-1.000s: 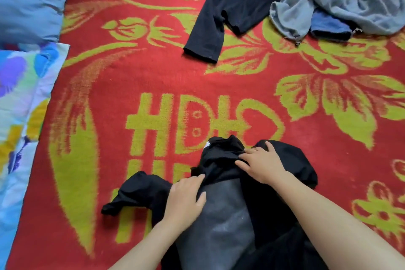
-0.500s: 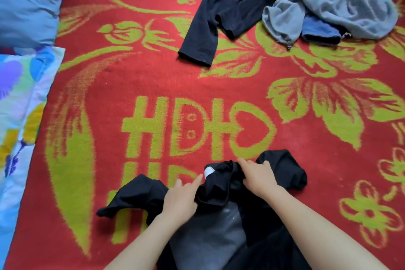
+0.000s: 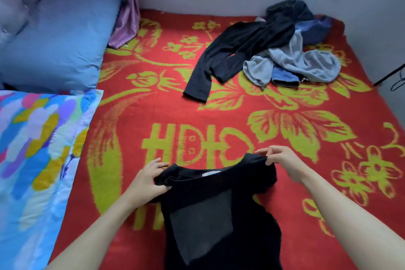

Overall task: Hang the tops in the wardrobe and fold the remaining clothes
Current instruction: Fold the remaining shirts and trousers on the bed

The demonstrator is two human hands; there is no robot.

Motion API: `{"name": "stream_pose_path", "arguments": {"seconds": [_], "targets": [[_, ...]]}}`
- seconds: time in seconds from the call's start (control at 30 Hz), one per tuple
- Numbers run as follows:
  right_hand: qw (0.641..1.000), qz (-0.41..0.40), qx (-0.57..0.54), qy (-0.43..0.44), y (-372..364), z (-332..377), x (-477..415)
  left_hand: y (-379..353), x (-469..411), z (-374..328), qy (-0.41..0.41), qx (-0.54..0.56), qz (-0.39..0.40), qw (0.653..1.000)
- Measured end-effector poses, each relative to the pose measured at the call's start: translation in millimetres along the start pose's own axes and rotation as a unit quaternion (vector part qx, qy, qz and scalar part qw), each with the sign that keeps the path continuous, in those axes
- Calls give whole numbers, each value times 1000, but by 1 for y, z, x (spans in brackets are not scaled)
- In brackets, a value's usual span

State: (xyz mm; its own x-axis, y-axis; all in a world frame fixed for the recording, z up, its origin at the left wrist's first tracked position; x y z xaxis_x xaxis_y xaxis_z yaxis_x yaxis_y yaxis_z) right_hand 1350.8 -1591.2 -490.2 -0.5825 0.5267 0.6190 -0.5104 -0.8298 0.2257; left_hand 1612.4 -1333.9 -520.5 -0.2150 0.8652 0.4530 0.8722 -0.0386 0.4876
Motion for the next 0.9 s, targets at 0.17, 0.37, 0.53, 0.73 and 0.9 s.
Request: {"name": "stream_pose_path", "arguments": {"seconds": [0.17,0.37,0.53,0.73,0.9], "targets": [[995,-34,-1,89,2,82,55,50,46,-59,-34,144,-57,987],[976,-83,46,198,22,180,124,133,107,-122,-102,158,-189,964],[953,-62,91,283,43,232,174,187,156,-175,-176,108,-294,933],[938,-45,148,309,33,252,197,213,197,-220,-260,64,-366,891],[915,-54,181,357,3,263,203,230,211,-240,-293,66,-438,847]]}}
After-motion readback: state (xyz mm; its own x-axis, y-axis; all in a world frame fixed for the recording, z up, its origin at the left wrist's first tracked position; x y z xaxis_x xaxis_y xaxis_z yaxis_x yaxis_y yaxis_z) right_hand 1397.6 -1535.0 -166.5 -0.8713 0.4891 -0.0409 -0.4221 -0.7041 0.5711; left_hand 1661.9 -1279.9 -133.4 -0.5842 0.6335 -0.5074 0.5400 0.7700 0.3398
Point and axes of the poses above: each hand's wrist, its own x-axis away from the middle knuckle, its own y-axis out of the back of the hand, z = x × y, the point moved 1 cm from there along -x, towards the middle knuckle, and after that the axes turned 9 degrees about z, right-handed, at the moved point
